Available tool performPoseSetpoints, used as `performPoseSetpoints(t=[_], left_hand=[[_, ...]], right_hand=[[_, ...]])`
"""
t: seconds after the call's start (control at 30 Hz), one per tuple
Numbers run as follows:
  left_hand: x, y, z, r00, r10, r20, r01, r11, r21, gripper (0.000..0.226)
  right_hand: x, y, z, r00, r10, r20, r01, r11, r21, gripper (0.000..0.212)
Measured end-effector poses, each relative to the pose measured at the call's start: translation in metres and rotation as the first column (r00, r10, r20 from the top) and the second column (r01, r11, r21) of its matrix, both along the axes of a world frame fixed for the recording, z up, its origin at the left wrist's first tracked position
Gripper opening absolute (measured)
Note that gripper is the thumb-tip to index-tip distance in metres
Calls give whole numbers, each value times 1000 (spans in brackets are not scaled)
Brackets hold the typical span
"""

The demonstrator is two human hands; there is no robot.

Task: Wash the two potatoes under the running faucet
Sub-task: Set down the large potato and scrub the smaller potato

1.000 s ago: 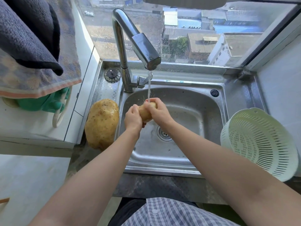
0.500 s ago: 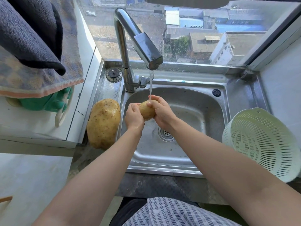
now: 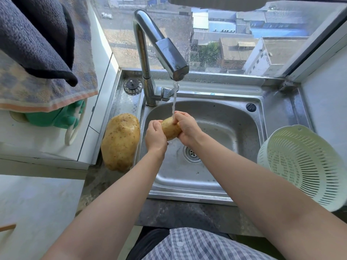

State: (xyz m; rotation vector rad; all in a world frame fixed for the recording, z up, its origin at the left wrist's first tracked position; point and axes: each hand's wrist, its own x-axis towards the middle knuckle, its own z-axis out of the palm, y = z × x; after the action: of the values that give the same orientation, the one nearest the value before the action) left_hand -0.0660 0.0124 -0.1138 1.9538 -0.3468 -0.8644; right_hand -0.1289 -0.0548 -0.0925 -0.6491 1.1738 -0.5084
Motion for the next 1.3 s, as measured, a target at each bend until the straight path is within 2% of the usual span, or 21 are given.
performPoseSetpoints(t=[0.97,1.1,1.17,1.23,1.3], left_hand=[[8,1,10,998,-34,-45,33,999,-22,27],[7,2,8,992,-48,-118,45,999,-30,27],[8,3,9,982,-75,-176,65,996,-62,41],[11,5,8,965,-92,-247,69,993,-98,55],[13,4,7,964,-114,-238,95,991,-91,48]], right_hand=[[0,1,2,998,-9,65,9,1000,-4,27],[-2,2,2,997,6,83,-4,1000,-17,29],[-7,1,0,993,34,117,-29,998,-50,30],[-13,2,-4,992,92,89,-83,991,-103,28],[-18,3,-7,989,145,16,-141,981,-131,36]])
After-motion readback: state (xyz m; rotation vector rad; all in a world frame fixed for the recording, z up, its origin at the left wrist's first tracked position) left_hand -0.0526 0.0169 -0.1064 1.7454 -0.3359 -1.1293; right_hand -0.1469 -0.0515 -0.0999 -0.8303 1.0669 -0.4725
